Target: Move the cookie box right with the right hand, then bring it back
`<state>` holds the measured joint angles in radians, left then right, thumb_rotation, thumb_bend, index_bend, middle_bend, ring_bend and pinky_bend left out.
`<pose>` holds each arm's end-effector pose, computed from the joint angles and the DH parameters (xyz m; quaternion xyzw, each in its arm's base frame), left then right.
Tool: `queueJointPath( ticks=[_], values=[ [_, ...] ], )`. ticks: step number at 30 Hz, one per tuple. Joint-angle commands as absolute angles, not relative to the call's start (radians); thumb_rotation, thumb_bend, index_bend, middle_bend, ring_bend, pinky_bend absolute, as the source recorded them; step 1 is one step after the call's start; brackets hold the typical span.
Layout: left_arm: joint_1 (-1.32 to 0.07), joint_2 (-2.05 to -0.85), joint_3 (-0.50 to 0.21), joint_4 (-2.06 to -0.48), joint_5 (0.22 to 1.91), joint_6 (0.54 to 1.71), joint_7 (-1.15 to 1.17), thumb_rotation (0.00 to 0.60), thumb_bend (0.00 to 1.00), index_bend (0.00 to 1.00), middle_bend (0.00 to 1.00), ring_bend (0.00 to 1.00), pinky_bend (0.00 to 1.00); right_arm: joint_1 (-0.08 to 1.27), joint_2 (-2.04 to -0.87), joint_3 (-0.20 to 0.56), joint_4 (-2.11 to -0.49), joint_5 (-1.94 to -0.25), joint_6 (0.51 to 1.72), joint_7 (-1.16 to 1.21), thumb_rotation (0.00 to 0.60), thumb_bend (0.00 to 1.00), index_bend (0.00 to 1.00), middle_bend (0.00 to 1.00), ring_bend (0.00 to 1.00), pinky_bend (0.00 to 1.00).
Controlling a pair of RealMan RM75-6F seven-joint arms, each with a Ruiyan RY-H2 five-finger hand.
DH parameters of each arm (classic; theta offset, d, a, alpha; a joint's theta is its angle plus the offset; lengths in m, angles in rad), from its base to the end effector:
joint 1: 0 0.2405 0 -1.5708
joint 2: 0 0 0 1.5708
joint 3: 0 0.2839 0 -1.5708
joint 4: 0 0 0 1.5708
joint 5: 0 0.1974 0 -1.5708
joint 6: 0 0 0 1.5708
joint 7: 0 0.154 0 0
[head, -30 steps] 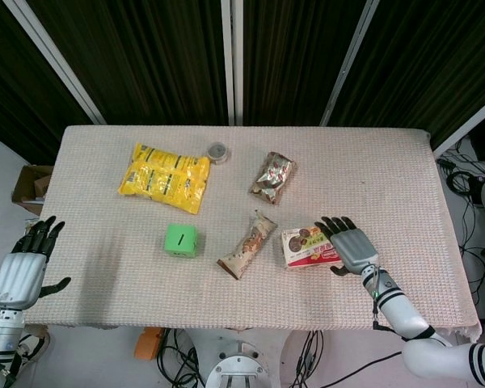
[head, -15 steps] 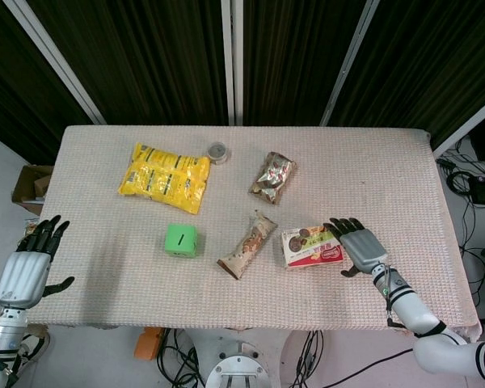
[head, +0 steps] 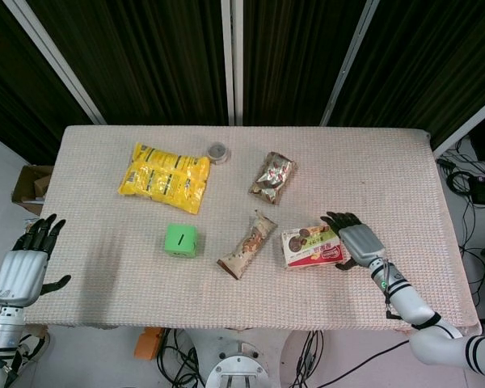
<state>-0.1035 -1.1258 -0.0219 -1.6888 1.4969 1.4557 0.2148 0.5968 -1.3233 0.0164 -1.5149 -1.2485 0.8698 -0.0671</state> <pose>-0.3165 0.1910 0.1657 -0.6362 -0.3578 -0.3387 0.5937 -0.2646 -0.3206 0.0398 0.7479 -0.4544 0.2823 0.3931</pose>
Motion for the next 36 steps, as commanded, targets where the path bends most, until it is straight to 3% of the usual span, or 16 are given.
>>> queueJointPath(
  ticks=[1, 14, 21, 29, 32, 36],
  values=[
    [-0.104, -1.125, -0.022, -1.688, 1.496, 1.455, 0.212, 0.600, 0.00, 0.02, 0.02, 0.04, 0.22, 0.597, -1.334, 0.022, -1.501, -1.264, 0.862, -0.043, 0.600, 0.00, 0.00, 0.07, 0.00, 0.00],
    [-0.102, -1.123, -0.018, -1.685, 1.496, 1.455, 0.206, 0.600, 0.00, 0.02, 0.02, 0.04, 0.22, 0.562, -1.361, 0.037, -1.454, -1.347, 0.952, 0.035, 0.600, 0.12, 0.00, 0.50, 0.00, 0.00],
    [-0.102, -1.123, -0.017, -1.684, 1.497, 1.454, 0.203, 0.600, 0.00, 0.02, 0.02, 0.04, 0.22, 0.517, -1.211, 0.039, -1.557, -1.421, 1.078, -0.029, 0.600, 0.16, 0.00, 0.54, 0.01, 0.00],
    [-0.116, -1.156, -0.011, -1.649, 1.502, 1.426, 0.178, 0.600, 0.00, 0.02, 0.02, 0.04, 0.22, 0.550, -0.845, 0.061, -1.938, -1.175, 1.027, -0.528, 0.600, 0.18, 0.00, 0.58, 0.04, 0.00],
    [-0.120, -1.163, -0.010, -1.640, 1.506, 1.422, 0.171, 0.600, 0.00, 0.02, 0.02, 0.04, 0.22, 0.593, -0.814, 0.055, -2.020, -1.046, 1.043, -0.776, 0.600, 0.18, 0.00, 0.58, 0.04, 0.00],
    [-0.121, -1.165, -0.010, -1.633, 1.512, 1.425, 0.159, 0.600, 0.00, 0.02, 0.02, 0.04, 0.22, 0.655, -0.870, 0.034, -2.051, -0.917, 1.133, -1.112, 0.600, 0.18, 0.00, 0.58, 0.04, 0.00]
  ],
)
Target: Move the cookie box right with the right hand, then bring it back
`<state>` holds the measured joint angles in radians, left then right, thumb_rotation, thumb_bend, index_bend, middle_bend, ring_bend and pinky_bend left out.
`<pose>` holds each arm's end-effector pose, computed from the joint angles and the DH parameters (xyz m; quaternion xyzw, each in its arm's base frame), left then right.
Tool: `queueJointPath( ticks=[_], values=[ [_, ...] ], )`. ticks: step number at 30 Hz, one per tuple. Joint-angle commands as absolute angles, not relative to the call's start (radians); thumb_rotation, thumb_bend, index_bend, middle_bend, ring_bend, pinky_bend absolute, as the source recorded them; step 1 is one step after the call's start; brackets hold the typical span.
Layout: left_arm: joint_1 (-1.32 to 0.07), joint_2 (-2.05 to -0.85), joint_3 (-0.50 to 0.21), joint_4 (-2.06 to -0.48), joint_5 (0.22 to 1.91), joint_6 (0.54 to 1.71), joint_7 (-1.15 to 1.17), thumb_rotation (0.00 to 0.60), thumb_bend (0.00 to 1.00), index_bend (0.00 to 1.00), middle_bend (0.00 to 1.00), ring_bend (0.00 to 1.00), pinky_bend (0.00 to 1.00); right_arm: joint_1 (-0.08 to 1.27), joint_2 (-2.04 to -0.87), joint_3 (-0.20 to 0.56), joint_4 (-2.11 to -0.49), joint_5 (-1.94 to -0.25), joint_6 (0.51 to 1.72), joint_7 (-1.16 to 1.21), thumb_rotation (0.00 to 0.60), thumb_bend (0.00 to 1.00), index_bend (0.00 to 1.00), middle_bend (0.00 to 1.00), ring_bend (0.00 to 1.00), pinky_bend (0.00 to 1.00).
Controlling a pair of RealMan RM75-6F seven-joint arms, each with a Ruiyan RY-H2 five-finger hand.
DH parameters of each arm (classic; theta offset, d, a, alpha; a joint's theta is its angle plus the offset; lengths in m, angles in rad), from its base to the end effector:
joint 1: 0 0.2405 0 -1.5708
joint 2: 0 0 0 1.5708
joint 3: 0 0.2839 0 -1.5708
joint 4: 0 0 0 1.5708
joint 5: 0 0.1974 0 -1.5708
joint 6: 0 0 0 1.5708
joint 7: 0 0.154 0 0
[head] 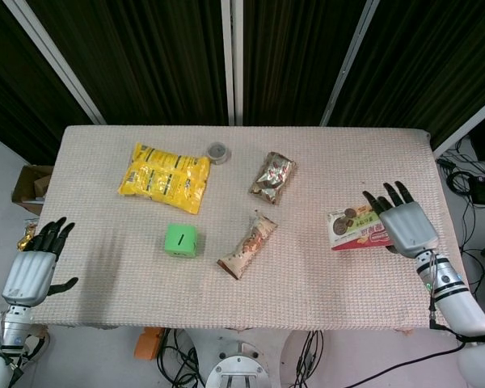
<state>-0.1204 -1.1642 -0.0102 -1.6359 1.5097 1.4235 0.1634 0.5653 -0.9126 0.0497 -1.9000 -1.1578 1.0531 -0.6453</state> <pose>-0.3216 0.1943 0.1500 -0.6448 -0.3724 -0.3439 0.5721 -0.2310 -0.3077 0.1777 0.7804 -0.2301 0.1927 0.5486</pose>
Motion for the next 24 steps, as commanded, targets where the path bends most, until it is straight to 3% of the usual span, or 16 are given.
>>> queueJointPath(
  ticks=[1, 7, 11, 24],
  values=[
    [-0.120, -1.165, -0.009, -1.632, 1.512, 1.425, 0.156, 0.600, 0.00, 0.02, 0.02, 0.04, 0.22, 0.669, -0.894, 0.029, -2.052, -0.890, 1.156, -1.182, 0.600, 0.18, 0.00, 0.58, 0.04, 0.00],
    [-0.118, -1.160, -0.005, -1.619, 1.512, 1.424, 0.133, 0.600, 0.00, 0.02, 0.02, 0.04, 0.22, 0.764, -1.064, -0.007, -2.026, -0.798, 1.314, -1.591, 0.600, 0.18, 0.00, 0.65, 0.06, 0.00],
    [-0.116, -1.157, -0.005, -1.610, 1.510, 1.427, 0.118, 0.600, 0.00, 0.02, 0.02, 0.04, 0.22, 0.812, -1.131, -0.019, -2.019, -0.741, 1.360, -1.744, 0.600, 0.18, 0.00, 0.71, 0.09, 0.00],
    [-0.114, -1.159, -0.004, -1.584, 1.507, 1.426, 0.084, 0.600, 0.00, 0.02, 0.02, 0.04, 0.22, 0.875, -1.238, -0.046, -1.960, -0.616, 1.370, -1.798, 0.600, 0.18, 0.00, 0.70, 0.09, 0.00]
  ],
)
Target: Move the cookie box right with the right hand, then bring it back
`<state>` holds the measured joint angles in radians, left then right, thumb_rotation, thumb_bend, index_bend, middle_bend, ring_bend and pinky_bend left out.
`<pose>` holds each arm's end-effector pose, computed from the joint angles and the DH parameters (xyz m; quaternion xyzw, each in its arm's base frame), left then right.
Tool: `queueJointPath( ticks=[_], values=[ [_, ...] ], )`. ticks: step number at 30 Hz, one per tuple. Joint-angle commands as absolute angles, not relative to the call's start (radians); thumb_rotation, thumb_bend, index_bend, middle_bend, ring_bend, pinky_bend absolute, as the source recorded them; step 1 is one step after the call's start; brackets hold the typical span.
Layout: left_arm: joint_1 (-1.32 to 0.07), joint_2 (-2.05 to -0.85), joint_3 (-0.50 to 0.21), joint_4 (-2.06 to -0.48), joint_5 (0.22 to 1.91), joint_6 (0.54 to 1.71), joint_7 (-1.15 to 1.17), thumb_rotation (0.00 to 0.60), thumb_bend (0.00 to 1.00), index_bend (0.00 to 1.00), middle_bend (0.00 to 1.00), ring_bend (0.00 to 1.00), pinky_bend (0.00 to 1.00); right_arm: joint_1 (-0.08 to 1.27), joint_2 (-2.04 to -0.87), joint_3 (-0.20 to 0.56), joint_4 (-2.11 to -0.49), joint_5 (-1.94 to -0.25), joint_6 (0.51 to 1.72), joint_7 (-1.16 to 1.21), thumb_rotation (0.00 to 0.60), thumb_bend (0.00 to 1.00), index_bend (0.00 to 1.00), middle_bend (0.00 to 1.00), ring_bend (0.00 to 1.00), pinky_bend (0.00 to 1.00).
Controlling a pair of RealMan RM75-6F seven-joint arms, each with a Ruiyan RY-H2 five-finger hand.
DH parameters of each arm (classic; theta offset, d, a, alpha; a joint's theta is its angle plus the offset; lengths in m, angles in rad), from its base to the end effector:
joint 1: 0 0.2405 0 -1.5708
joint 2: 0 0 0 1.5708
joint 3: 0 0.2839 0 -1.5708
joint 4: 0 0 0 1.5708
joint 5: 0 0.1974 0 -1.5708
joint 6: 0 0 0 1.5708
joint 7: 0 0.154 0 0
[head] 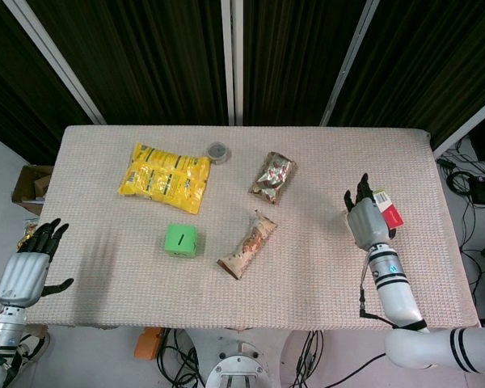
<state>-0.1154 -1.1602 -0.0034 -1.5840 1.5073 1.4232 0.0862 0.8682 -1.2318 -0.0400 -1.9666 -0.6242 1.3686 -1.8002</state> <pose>-0.3342 0.1925 0.1551 -0.6376 -0.3842 -0.3453 0.5716 -0.1850 -0.3388 0.0969 0.7941 0.0536 -0.0962 0.5978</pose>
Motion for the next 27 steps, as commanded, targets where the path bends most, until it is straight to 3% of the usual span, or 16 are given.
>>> queueJointPath(
  ticks=[1, 9, 11, 15, 18, 27],
  values=[
    [-0.113, -1.158, -0.005, -1.584, 1.506, 1.428, 0.083, 0.600, 0.00, 0.02, 0.02, 0.04, 0.22, 0.878, -1.240, -0.048, -1.959, -0.608, 1.374, -1.798, 0.600, 0.18, 0.00, 0.70, 0.09, 0.00],
    [-0.112, -1.158, -0.004, -1.579, 1.503, 1.426, 0.080, 0.600, 0.00, 0.02, 0.02, 0.04, 0.22, 0.895, -1.265, -0.070, -1.934, -0.579, 1.379, -1.783, 0.600, 0.18, 0.00, 0.61, 0.06, 0.00],
    [-0.111, -1.158, -0.005, -1.578, 1.503, 1.429, 0.079, 0.600, 0.00, 0.02, 0.02, 0.04, 0.22, 0.897, -1.272, -0.074, -1.932, -0.563, 1.390, -1.784, 0.600, 0.18, 0.00, 0.54, 0.02, 0.00],
    [-0.109, -1.156, -0.006, -1.577, 1.502, 1.433, 0.077, 0.600, 0.00, 0.02, 0.02, 0.04, 0.22, 0.906, -1.278, -0.078, -1.933, -0.539, 1.396, -1.782, 0.600, 0.16, 0.00, 0.28, 0.00, 0.00],
    [-0.108, -1.156, -0.006, -1.577, 1.501, 1.433, 0.076, 0.600, 0.00, 0.02, 0.02, 0.04, 0.22, 0.910, -1.280, -0.086, -1.932, -0.541, 1.396, -1.771, 0.600, 0.13, 0.00, 0.16, 0.00, 0.00],
    [-0.104, -1.155, -0.005, -1.578, 1.502, 1.438, 0.078, 0.600, 0.00, 0.02, 0.02, 0.04, 0.22, 0.917, -1.277, -0.105, -1.928, -0.558, 1.392, -1.724, 0.600, 0.06, 0.00, 0.01, 0.00, 0.00]
  ],
)
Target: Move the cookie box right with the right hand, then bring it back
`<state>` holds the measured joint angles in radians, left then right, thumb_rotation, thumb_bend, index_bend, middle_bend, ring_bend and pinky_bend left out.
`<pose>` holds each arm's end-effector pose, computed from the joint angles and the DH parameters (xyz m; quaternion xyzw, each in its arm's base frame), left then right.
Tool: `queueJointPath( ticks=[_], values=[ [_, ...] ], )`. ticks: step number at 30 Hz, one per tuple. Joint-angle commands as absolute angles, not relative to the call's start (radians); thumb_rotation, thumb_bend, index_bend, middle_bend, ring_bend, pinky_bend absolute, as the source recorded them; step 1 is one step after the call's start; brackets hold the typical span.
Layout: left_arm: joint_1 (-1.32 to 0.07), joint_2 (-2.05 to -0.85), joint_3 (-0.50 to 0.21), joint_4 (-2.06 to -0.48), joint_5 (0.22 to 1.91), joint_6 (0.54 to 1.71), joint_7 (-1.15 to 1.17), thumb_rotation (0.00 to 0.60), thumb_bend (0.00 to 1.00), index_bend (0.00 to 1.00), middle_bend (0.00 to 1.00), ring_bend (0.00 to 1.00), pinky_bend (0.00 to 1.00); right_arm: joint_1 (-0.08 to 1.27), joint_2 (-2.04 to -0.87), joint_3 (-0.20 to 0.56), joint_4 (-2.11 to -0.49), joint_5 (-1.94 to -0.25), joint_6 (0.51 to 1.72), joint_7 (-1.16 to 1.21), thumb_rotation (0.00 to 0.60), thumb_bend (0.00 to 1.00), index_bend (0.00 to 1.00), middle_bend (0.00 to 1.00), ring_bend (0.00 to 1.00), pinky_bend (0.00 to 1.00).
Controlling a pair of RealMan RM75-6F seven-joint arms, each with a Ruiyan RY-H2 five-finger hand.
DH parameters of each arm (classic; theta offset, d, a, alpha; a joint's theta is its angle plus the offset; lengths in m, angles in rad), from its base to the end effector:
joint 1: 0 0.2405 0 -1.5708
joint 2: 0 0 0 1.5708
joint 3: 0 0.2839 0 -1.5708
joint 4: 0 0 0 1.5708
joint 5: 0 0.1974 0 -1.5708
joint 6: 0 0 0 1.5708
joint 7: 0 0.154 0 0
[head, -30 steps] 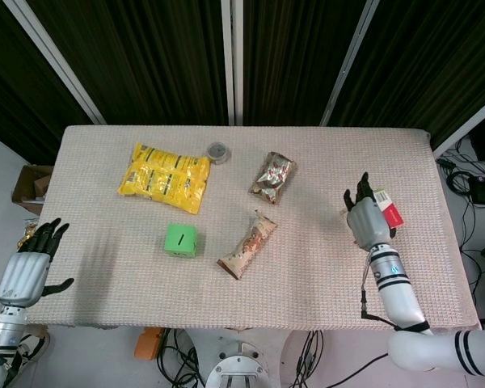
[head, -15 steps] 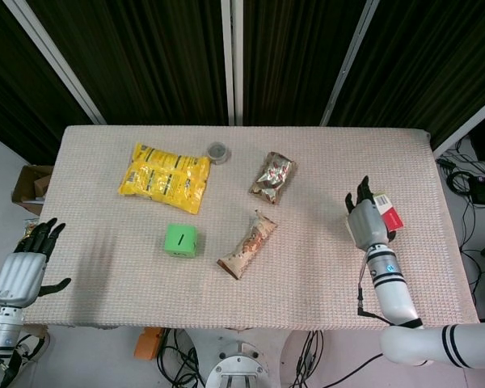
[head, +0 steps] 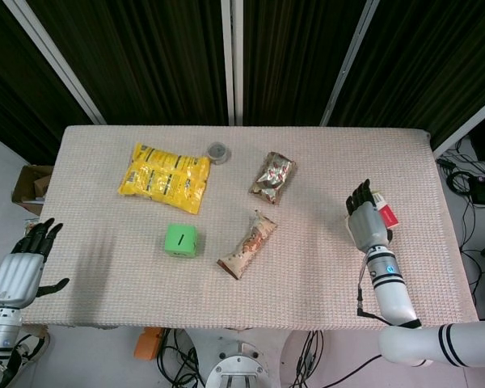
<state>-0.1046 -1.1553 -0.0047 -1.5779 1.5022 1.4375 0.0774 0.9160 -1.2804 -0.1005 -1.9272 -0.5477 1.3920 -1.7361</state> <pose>-0.3376 0.1896 0.1600 -0.6308 -0.3841 -0.3453 0.5792 -0.1945 -0.3401 0.0826 0.7995 0.0261 -0.1094 0.5900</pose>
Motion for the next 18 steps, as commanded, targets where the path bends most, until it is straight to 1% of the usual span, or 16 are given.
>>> queueJointPath(
  ticks=[1, 6, 9, 12, 15, 18],
  values=[
    [-0.103, -1.154, -0.005, -1.579, 1.502, 1.439, 0.078, 0.600, 0.00, 0.02, 0.02, 0.04, 0.22, 0.917, -1.273, -0.108, -1.930, -0.565, 1.392, -1.715, 0.600, 0.06, 0.00, 0.00, 0.00, 0.00],
    [-0.102, -1.150, -0.006, -1.584, 1.504, 1.444, 0.080, 0.600, 0.00, 0.02, 0.02, 0.04, 0.22, 0.908, -1.243, -0.121, -1.956, -0.628, 1.388, -1.654, 0.600, 0.04, 0.00, 0.00, 0.00, 0.00],
    [-0.103, -1.151, -0.005, -1.583, 1.504, 1.440, 0.080, 0.600, 0.00, 0.02, 0.02, 0.04, 0.22, 0.888, -1.206, -0.139, -2.004, -0.707, 1.397, -1.589, 0.600, 0.03, 0.00, 0.00, 0.00, 0.00],
    [-0.105, -1.153, -0.002, -1.582, 1.499, 1.430, 0.083, 0.600, 0.00, 0.02, 0.02, 0.04, 0.22, 0.853, -1.152, -0.165, -2.059, -0.820, 1.405, -1.493, 0.600, 0.01, 0.00, 0.00, 0.00, 0.00],
    [-0.108, -1.155, -0.001, -1.588, 1.502, 1.425, 0.092, 0.600, 0.00, 0.02, 0.02, 0.04, 0.22, 0.811, -1.088, -0.191, -2.105, -0.957, 1.394, -1.350, 0.600, 0.00, 0.00, 0.00, 0.00, 0.00],
    [-0.108, -1.154, -0.001, -1.598, 1.510, 1.432, 0.101, 0.600, 0.00, 0.02, 0.02, 0.04, 0.22, 0.750, -1.010, -0.208, -2.136, -1.125, 1.380, -1.092, 0.600, 0.00, 0.00, 0.00, 0.00, 0.00]
  ],
)
